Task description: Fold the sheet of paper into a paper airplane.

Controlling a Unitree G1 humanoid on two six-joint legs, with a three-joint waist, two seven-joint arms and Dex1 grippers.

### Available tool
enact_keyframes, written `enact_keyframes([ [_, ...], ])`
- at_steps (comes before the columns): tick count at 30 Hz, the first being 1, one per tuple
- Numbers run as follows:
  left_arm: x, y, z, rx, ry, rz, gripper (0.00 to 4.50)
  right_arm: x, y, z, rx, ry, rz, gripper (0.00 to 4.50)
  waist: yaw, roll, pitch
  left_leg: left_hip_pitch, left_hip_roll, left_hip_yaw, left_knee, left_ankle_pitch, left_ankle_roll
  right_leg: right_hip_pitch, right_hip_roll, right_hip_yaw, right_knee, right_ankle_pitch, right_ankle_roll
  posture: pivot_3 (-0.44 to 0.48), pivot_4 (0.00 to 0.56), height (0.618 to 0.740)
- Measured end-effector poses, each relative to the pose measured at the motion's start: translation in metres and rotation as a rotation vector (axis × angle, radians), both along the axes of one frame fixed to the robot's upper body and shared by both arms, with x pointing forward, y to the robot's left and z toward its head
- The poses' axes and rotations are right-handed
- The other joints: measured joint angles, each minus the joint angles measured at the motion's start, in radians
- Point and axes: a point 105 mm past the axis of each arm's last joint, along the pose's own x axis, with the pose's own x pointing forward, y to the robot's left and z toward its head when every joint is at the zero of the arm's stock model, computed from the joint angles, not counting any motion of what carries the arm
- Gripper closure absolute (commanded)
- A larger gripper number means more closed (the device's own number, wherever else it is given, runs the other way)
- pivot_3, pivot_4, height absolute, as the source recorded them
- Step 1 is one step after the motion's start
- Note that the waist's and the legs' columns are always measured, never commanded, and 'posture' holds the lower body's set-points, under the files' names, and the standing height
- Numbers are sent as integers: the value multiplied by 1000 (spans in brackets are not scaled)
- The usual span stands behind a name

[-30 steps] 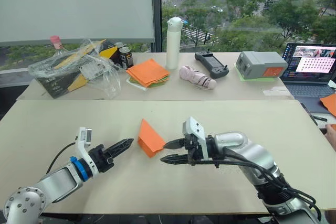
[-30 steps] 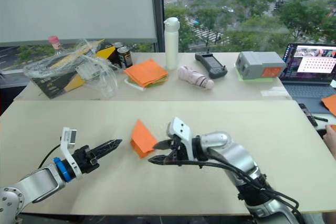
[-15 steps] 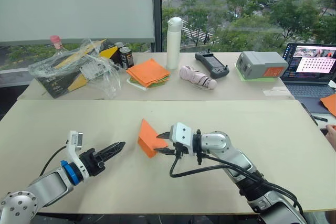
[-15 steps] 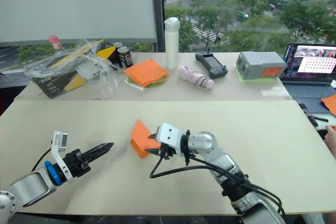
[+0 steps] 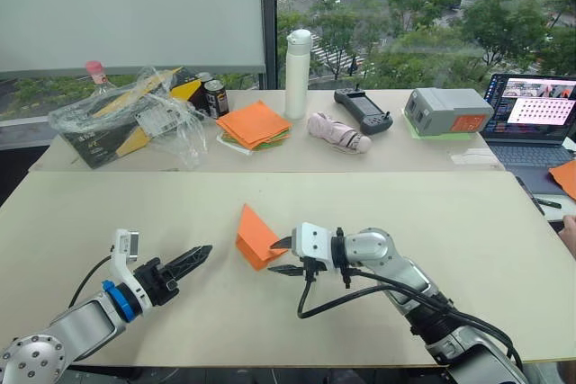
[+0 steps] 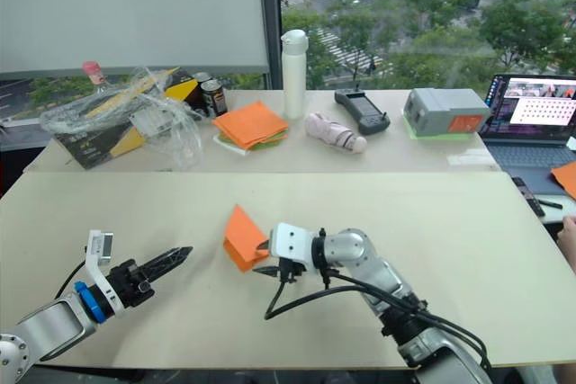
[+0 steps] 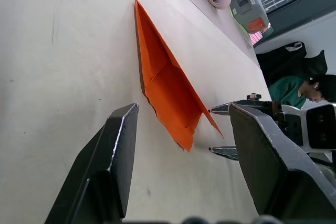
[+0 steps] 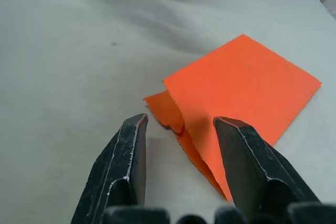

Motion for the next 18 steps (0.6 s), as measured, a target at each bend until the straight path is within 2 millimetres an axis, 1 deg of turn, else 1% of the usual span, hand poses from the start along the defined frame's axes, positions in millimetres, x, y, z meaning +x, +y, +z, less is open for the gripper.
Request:
enact_keyframes([
  [9,1,0,0,6,3,13,1604,8,2,2,38,-19,-47,2252,0,0,0,0,0,0,0,0,0,0,0,0,0,0,0,0,150,740],
  [18,3,-3,5,-8,-1,12,1604,11,1,0,31,-46,-80,2252,0,0,0,0,0,0,0,0,0,0,0,0,0,0,0,0,150,740],
])
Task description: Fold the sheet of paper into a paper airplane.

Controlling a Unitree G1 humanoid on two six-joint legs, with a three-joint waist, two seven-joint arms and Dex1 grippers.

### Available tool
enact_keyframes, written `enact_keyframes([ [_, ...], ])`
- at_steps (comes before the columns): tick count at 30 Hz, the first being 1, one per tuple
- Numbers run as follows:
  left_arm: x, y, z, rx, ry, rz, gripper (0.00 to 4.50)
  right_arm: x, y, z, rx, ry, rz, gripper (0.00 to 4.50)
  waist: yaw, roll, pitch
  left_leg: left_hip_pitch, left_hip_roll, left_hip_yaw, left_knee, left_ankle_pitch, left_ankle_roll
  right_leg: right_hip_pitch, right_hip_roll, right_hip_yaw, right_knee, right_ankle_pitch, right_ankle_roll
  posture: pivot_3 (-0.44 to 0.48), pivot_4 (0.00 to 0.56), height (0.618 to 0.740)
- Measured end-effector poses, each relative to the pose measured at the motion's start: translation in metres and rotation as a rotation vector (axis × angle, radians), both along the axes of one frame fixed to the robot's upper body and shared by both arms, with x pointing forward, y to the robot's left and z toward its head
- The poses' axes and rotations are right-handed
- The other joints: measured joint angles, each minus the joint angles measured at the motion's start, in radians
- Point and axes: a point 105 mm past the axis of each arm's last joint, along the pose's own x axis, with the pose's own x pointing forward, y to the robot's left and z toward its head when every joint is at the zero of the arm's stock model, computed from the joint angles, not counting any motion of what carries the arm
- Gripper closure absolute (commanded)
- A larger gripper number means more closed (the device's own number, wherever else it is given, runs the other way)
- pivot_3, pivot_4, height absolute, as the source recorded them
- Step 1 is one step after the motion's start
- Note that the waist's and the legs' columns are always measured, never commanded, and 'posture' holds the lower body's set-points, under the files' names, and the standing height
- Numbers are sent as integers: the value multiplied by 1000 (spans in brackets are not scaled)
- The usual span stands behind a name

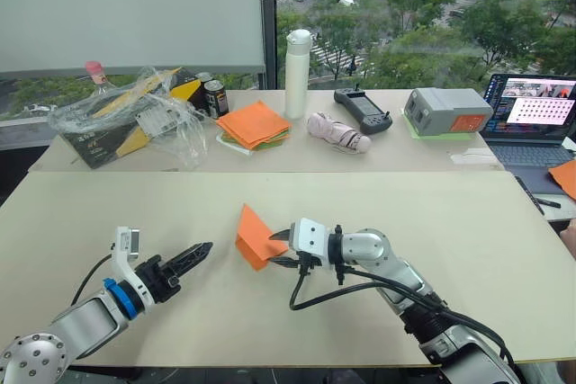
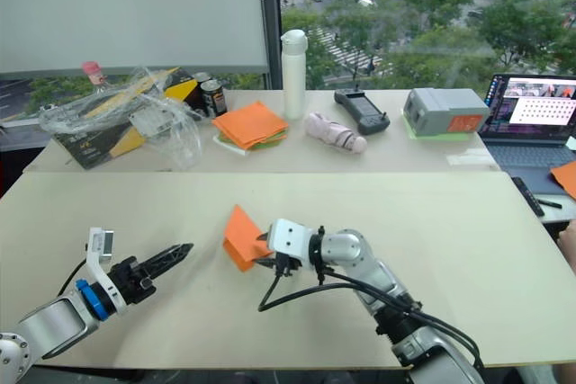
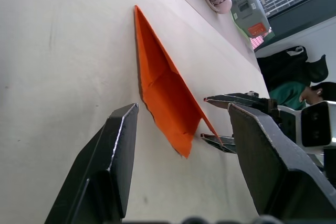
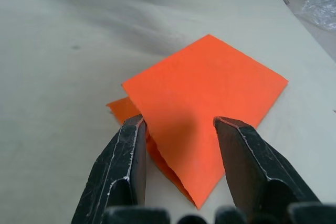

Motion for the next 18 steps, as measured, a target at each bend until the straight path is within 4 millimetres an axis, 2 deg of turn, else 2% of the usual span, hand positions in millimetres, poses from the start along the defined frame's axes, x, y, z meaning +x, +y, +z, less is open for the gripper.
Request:
enact_keyframes([
  [2,1,-1,1,1,-1,0,1604,1,-1,-2,-1,-2,-7,2252,0,0,0,0,0,0,0,0,0,0,0,0,0,0,0,0,150,740],
  [3,1,-1,1,2,-2,-1,1604,1,-1,-3,-3,-1,-12,2489,0,0,0,0,0,0,0,0,0,0,0,0,0,0,0,0,150,740],
  [6,2,-2,2,4,-2,1,1604,1,-3,-7,-8,5,-26,3361,0,0,0,0,0,0,0,0,0,0,0,0,0,0,0,0,150,740],
  [9,2,-2,3,-2,-2,0,1604,2,-3,-8,-9,3,-29,4472,-1,0,0,0,0,0,0,0,0,0,0,0,0,0,0,0,150,740],
  [18,1,-6,6,-4,-4,-7,1604,5,-5,-7,2,-3,-54,4472,0,0,0,0,0,0,0,0,0,0,0,0,0,0,0,0,150,740],
])
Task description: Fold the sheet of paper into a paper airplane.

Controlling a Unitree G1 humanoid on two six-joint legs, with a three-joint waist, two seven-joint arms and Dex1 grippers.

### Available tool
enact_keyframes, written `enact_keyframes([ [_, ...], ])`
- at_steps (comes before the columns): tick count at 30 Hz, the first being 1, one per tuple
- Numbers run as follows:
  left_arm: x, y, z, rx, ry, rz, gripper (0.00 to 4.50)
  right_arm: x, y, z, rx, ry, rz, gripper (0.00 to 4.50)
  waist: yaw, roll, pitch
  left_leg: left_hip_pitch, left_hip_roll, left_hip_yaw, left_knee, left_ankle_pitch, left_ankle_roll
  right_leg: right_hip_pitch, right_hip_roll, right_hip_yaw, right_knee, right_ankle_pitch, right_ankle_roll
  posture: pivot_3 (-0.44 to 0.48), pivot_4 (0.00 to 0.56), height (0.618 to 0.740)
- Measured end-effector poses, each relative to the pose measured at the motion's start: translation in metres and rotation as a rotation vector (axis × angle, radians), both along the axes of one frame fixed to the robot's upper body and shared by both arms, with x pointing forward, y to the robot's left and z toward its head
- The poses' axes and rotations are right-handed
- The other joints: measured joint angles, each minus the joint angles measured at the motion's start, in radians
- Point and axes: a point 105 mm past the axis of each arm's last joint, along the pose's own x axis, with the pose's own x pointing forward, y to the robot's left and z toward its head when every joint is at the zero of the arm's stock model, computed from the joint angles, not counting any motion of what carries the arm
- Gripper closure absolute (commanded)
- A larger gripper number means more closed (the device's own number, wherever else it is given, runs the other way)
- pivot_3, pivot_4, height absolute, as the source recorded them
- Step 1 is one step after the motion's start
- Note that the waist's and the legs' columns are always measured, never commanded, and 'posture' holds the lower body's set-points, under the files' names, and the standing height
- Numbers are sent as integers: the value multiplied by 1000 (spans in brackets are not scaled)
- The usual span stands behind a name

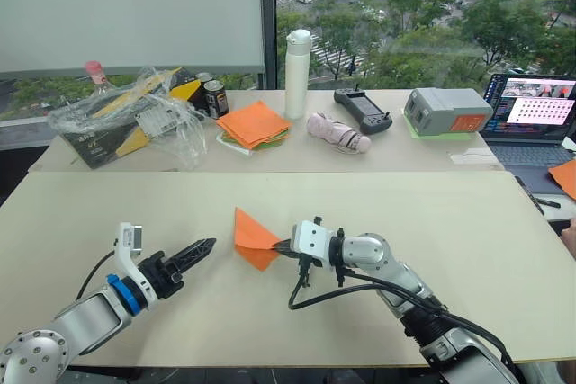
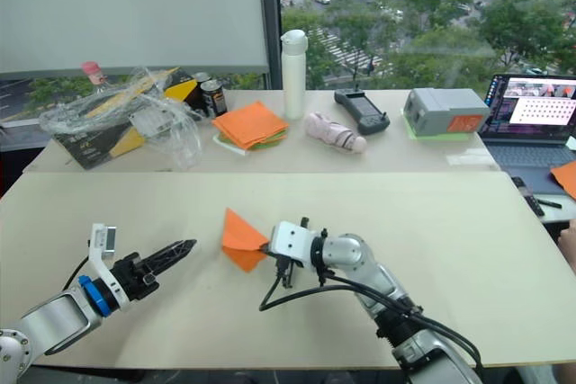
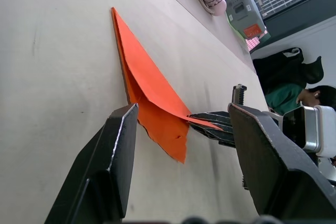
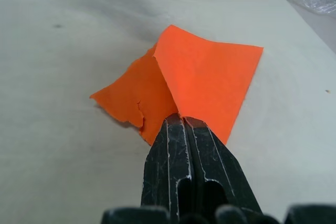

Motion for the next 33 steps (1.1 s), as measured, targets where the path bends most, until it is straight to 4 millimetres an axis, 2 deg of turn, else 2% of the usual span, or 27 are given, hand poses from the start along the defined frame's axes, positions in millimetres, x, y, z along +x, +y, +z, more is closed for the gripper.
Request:
enact_keyframes([
  [8,0,0,0,2,5,5,1604,2,-19,11,3,-50,29,4472,1,0,0,0,0,0,0,0,0,0,0,0,0,0,0,0,150,740],
  [17,1,-2,2,-9,0,-1,1604,-25,-36,10,-63,-38,221,4472,0,0,0,0,0,0,0,0,0,1,0,0,0,0,0,0,150,740],
  [27,3,-3,6,-21,-9,-9,1604,-55,-31,11,-121,-133,488,4472,0,0,0,1,0,1,0,0,0,1,0,0,0,0,0,0,150,740],
  [29,3,-4,7,-22,-12,-11,1604,-57,-31,12,-128,-158,522,4472,1,0,0,1,0,1,0,0,0,1,0,0,0,0,0,0,150,740],
  [33,4,-6,8,-23,-17,-21,1604,-48,-31,16,-161,-242,559,4472,0,0,0,1,0,1,0,0,0,1,0,0,0,0,0,0,150,740],
])
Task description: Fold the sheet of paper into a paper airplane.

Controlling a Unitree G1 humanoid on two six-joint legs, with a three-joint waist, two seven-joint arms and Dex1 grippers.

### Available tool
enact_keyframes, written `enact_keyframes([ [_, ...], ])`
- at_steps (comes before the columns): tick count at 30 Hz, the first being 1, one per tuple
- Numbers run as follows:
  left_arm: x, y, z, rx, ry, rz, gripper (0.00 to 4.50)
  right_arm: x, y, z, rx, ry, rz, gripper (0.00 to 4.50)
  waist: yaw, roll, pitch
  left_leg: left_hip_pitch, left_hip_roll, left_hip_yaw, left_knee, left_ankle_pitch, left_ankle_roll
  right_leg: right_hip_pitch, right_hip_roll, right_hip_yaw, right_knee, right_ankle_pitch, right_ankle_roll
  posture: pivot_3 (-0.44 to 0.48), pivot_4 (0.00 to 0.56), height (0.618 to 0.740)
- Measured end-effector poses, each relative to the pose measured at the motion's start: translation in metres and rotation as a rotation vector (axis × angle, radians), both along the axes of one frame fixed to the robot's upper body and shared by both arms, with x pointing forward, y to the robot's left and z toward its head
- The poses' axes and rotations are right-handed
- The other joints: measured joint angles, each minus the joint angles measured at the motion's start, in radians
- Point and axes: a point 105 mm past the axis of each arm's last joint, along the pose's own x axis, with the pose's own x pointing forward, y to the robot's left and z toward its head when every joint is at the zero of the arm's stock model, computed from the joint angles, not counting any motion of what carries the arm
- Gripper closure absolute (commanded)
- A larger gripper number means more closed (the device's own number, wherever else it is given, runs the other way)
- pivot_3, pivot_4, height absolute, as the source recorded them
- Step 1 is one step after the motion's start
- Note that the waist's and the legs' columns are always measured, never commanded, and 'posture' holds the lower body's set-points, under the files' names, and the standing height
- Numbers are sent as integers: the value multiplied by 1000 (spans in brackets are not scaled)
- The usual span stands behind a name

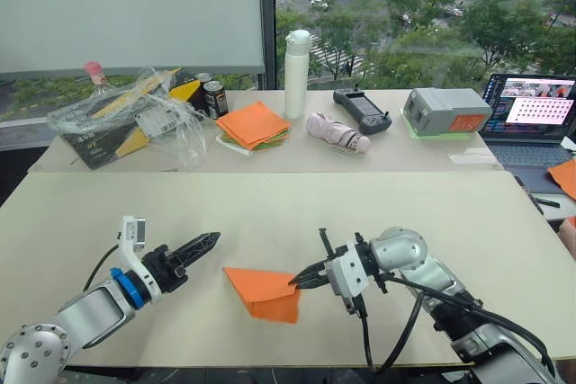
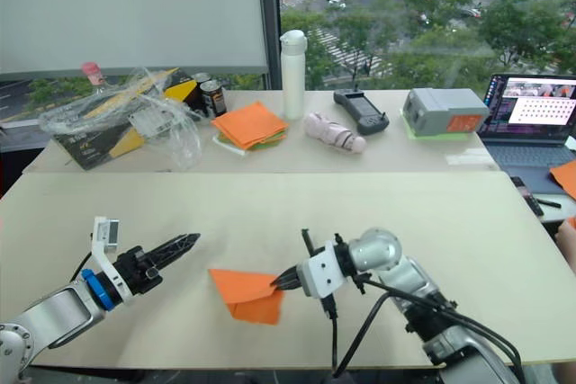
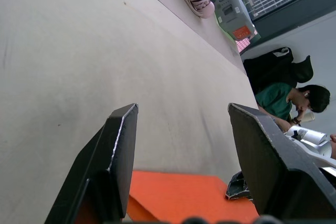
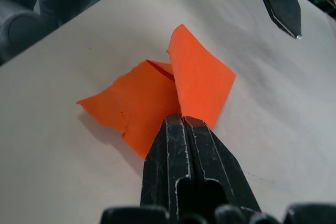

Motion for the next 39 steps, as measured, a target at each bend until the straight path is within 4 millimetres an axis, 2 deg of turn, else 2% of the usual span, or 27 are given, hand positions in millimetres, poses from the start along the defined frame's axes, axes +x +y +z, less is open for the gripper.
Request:
enact_keyframes([
  [9,0,-2,0,0,1,-7,1604,24,5,3,-22,-130,30,4472,-1,0,0,0,0,0,0,0,-1,0,0,0,0,0,0,0,150,740],
  [19,1,-3,0,0,0,-10,1604,29,-1,-6,-48,-169,51,4472,-2,0,0,0,0,0,0,1,-1,0,0,0,0,0,0,0,150,740],
  [26,0,-4,-1,0,1,-16,1604,31,3,-3,-38,-166,48,2281,-2,0,0,0,0,0,0,1,-1,0,0,0,1,0,0,0,150,740],
  [32,1,-5,-2,6,1,-22,1604,25,3,3,-19,-22,-1,2281,-1,0,0,0,0,0,0,1,-1,0,0,0,1,0,0,0,150,740],
  [36,5,-5,-5,21,2,-22,1604,19,-5,5,-30,53,-43,2281,2,0,0,0,0,0,0,0,-1,0,0,0,1,0,0,0,150,740],
  [39,8,-13,-2,44,-20,-66,1604,12,-10,7,-30,97,-70,2281,2,0,0,0,0,0,0,0,-1,0,0,0,1,0,0,0,150,740],
])
